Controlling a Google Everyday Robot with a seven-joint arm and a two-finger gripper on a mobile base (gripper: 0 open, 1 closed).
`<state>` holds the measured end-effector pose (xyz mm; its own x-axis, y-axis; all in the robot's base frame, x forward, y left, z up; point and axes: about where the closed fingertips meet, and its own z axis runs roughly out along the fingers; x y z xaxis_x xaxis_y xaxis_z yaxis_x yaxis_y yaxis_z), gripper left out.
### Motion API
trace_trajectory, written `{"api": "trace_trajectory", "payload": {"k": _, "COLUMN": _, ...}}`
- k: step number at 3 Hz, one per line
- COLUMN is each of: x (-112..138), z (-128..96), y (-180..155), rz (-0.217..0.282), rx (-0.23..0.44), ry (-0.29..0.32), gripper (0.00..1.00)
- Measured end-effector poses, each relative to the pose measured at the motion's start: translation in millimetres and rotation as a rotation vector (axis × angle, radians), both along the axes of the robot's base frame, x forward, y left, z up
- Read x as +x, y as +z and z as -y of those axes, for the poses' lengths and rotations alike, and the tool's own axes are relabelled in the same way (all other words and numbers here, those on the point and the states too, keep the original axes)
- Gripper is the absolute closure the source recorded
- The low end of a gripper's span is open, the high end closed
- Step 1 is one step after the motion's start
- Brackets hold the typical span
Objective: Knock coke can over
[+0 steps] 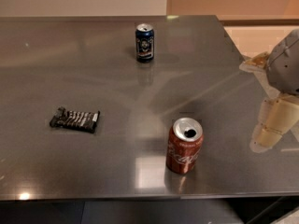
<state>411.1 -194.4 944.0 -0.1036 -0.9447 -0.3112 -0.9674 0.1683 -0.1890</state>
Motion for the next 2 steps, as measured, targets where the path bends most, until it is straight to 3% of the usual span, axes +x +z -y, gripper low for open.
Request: {"api": "trace_trajectory", "payload": {"k": 2, "x": -19, "z": -51, "y": -31, "rz": -0.006, "rx": 0.124, "ry": 0.165, "gripper": 0.0}}
